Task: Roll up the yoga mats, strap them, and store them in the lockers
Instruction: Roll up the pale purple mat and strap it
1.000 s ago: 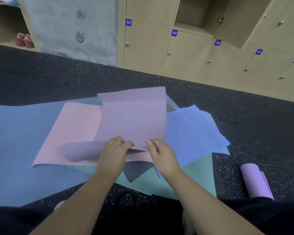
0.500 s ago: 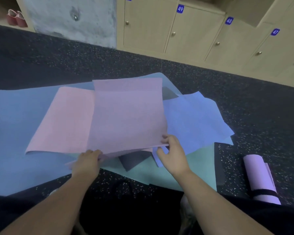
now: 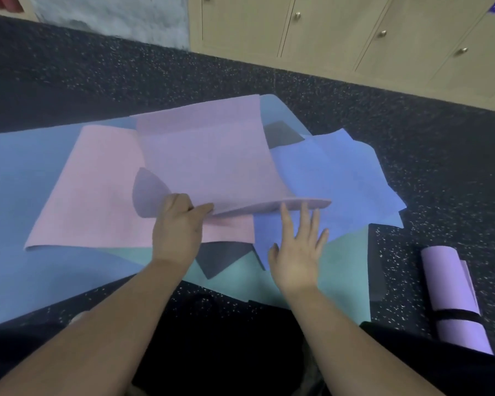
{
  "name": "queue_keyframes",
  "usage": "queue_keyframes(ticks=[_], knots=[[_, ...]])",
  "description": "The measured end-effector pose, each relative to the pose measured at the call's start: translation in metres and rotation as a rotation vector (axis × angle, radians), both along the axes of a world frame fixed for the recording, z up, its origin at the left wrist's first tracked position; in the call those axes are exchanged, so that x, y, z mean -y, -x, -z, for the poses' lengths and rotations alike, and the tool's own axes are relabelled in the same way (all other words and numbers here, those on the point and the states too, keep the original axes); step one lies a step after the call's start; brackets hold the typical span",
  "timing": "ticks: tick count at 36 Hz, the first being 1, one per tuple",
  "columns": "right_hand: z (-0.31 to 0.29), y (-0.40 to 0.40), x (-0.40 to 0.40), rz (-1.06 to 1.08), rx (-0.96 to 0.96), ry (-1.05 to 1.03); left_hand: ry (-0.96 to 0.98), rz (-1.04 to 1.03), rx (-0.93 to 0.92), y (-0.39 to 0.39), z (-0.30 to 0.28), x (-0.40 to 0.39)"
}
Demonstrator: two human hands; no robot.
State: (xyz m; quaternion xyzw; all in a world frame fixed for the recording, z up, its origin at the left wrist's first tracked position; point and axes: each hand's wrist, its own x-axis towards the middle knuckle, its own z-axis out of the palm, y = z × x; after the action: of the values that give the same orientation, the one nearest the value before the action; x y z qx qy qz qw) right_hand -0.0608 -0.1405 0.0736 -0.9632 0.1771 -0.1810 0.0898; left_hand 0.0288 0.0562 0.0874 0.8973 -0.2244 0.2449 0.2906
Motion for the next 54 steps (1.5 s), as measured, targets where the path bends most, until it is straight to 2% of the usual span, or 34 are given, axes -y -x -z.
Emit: queue_keyframes(ticks=[2,5,9,13,18,23,27,32,36,39,44,50,54], knots=[[0.008,-0.001,-0.005,-0.080,0.010,0.087,-0.062,0.040,0.047,0.003,0.009,0.004],[0.029,-0.004,-0.009,-0.200,0.030,0.149,-0.161,0.099,0.023,0.015,0.034,0.002],[0.053,0.004,-0.009,-0.277,-0.046,0.077,-0.281,0.106,-0.124,0.035,0.070,-0.013],[0.068,0.005,-0.020,-0.354,-0.156,-0.025,-0.338,0.031,-0.171,0.043,0.090,-0.028],[0.072,0.001,-0.038,-0.353,-0.270,-0.109,-0.453,-0.073,-0.222,0.047,0.104,-0.048],[0.079,0.004,-0.049,-0.187,-0.246,-0.007,-0.493,-0.238,-0.415,0.047,0.099,-0.038],[0.084,0.006,-0.045,-0.078,-0.293,-0.043,-0.453,-0.274,-0.418,0.039,0.105,-0.030],[0.093,0.004,-0.037,-0.071,-0.367,-0.189,-0.331,-0.212,-0.493,0.032,0.112,-0.025],[0.099,-0.002,-0.029,-0.113,-0.539,-0.236,-0.447,-0.147,-0.630,0.025,0.113,-0.026],[0.101,-0.009,-0.024,-0.118,-0.577,-0.267,-0.562,-0.046,-0.717,0.019,0.116,-0.031],[0.106,-0.016,-0.020,-0.158,-0.631,-0.311,-0.594,0.026,-0.756,0.012,0.125,-0.040],[0.120,-0.022,-0.018,-0.222,-0.723,-0.242,-0.708,0.111,-0.864,0.005,0.131,-0.043],[0.121,-0.028,-0.022,-0.224,-0.731,-0.144,-0.543,0.123,-0.672,0.012,0.146,-0.052]])
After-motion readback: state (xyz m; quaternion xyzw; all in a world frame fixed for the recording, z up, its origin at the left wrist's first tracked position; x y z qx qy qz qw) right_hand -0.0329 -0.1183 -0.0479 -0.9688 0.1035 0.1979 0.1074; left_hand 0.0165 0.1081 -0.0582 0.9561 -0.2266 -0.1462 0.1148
